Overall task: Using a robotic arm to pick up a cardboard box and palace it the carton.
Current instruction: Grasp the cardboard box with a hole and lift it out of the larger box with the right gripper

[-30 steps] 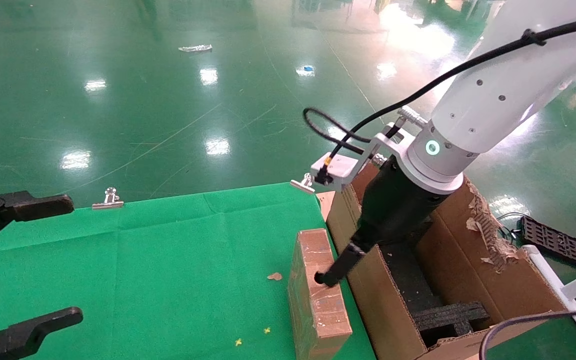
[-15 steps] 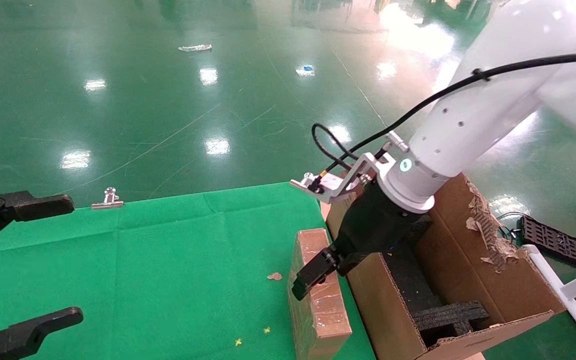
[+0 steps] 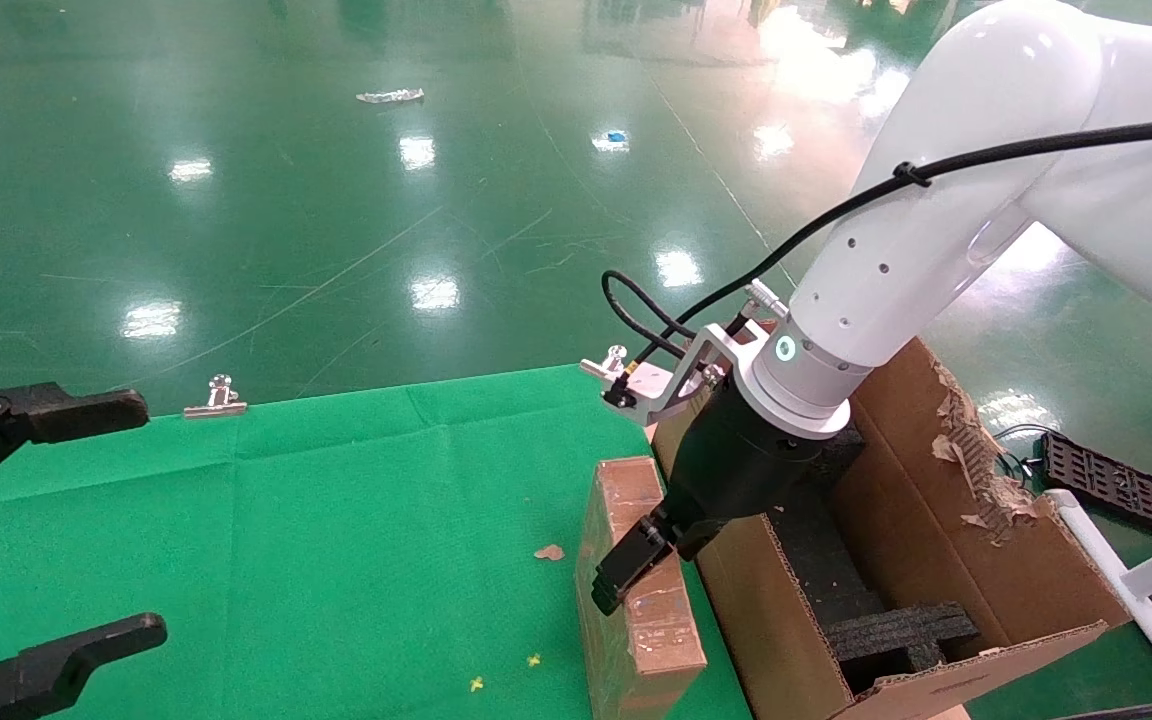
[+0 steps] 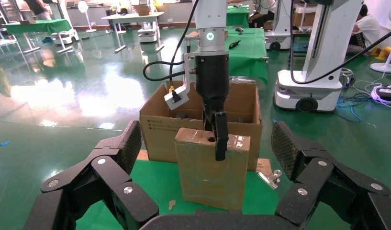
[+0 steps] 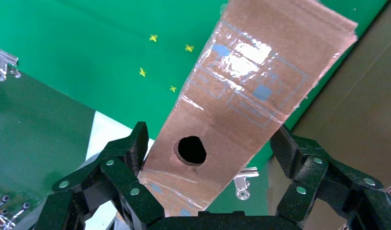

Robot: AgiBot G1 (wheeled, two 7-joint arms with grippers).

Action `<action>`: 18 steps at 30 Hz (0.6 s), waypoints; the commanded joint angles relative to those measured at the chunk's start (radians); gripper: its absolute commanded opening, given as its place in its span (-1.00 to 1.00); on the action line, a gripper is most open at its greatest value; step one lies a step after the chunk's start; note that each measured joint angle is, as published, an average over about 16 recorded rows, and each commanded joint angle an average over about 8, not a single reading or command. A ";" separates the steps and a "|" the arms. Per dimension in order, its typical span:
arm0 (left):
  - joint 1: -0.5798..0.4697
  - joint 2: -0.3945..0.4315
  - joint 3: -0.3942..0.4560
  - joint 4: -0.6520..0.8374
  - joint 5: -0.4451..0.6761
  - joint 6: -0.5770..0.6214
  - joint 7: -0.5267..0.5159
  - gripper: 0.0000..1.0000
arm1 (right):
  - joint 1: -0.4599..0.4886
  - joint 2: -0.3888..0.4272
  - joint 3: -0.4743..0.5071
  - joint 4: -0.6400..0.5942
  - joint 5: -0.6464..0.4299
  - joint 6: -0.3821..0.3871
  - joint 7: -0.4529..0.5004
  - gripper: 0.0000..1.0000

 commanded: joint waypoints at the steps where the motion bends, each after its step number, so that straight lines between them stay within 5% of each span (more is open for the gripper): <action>1: 0.000 0.000 0.000 0.000 0.000 0.000 0.000 -0.87 | -0.001 0.000 -0.002 0.005 -0.003 0.001 0.004 -1.00; 18: 0.000 -0.001 0.001 0.000 -0.001 -0.001 0.001 -1.00 | -0.017 0.025 -0.014 0.035 -0.020 0.015 0.016 -1.00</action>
